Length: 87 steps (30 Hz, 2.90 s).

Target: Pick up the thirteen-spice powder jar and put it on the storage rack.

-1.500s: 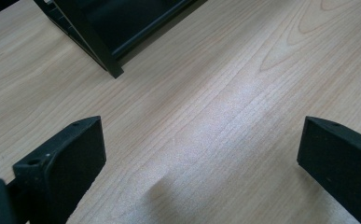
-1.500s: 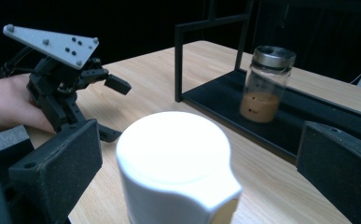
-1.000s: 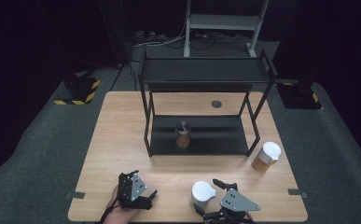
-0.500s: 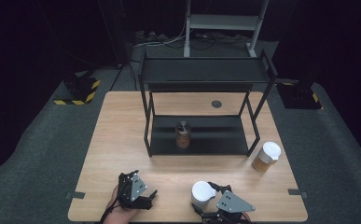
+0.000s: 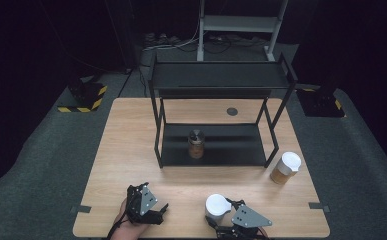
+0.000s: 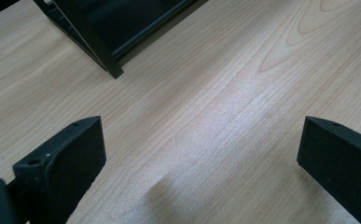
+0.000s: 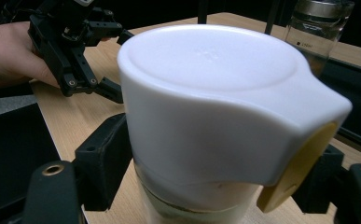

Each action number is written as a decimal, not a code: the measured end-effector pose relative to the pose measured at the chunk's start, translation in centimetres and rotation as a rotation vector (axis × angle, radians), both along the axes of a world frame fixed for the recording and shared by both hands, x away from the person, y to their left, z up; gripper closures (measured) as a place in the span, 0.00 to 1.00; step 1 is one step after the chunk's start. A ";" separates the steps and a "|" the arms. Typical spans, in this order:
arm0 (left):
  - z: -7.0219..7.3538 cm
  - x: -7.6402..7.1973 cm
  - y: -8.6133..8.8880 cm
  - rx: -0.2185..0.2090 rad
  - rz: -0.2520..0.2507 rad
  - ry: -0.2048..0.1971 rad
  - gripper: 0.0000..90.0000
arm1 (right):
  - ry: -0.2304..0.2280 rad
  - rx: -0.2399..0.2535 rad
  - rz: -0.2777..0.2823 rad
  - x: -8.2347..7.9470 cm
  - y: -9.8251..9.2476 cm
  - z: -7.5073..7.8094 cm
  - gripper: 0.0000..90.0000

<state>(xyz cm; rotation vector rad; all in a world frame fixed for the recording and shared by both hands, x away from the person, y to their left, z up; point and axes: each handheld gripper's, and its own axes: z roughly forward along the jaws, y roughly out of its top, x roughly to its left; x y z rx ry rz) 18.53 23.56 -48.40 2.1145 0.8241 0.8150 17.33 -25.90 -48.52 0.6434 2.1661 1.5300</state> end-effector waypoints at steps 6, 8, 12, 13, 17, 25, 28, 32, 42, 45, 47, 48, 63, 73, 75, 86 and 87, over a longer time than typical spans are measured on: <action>0.0 0.0 0.1 -0.003 0.000 0.003 0.02 | 0.007 0.001 0.007 0.2 -0.1 -0.3 0.33; 0.0 0.0 0.1 -0.002 -0.001 0.002 0.02 | 0.006 0.002 0.008 0.2 -0.1 -0.3 0.33; 0.0 0.0 0.0 0.000 -0.003 0.003 0.02 | 0.005 0.002 0.007 0.2 -0.1 -0.3 0.33; 0.0 0.0 0.1 -0.002 -0.003 0.003 0.02 | 0.005 0.003 0.005 0.2 0.0 -0.3 0.33; 0.0 0.0 0.1 -0.003 -0.003 0.002 0.02 | 0.008 0.003 0.002 0.2 0.0 -0.2 0.34; 0.0 0.0 0.1 -0.003 -0.002 0.001 0.02 | -0.003 -0.008 -0.011 -0.1 0.3 -0.1 0.34; 0.0 0.0 0.0 -0.001 -0.002 0.002 0.02 | -0.010 0.004 -0.020 -0.3 0.1 0.0 0.34; 0.0 0.0 0.1 -0.001 -0.003 0.001 0.02 | -0.021 0.017 -0.045 -0.5 -0.2 0.0 0.34; 0.0 0.0 0.1 -0.004 -0.003 0.002 0.02 | -0.038 0.028 -0.112 -0.6 -1.2 0.0 0.34; 0.0 0.0 0.1 -0.005 -0.004 0.001 0.02 | -0.039 0.032 -0.129 -0.7 -1.4 -0.1 0.34; 0.0 0.0 0.1 -0.006 -0.003 0.002 0.02 | -0.041 0.032 -0.140 -0.7 -1.5 -0.1 0.34; 0.0 0.0 0.1 -0.006 -0.004 0.002 0.02 | -0.039 0.033 -0.145 -0.6 -1.6 -0.1 0.34; 0.0 0.0 0.2 -0.012 -0.004 0.002 0.02 | -0.054 0.036 -0.221 -0.6 -2.8 -0.3 0.34; 0.0 0.0 0.2 -0.012 -0.004 0.003 0.02 | -0.062 0.055 -0.288 -0.6 -4.2 -0.2 0.34; 0.0 0.1 0.2 -0.011 -0.004 0.003 0.02 | -0.063 0.058 -0.301 -0.6 -4.4 -0.2 0.34; 0.0 0.1 0.2 -0.015 -0.003 0.003 0.02 | -0.066 0.068 -0.343 -0.5 -5.1 -0.2 0.34; 0.0 0.1 0.2 -0.014 -0.002 0.003 0.02 | -0.066 0.068 -0.344 -0.5 -5.1 -0.2 0.34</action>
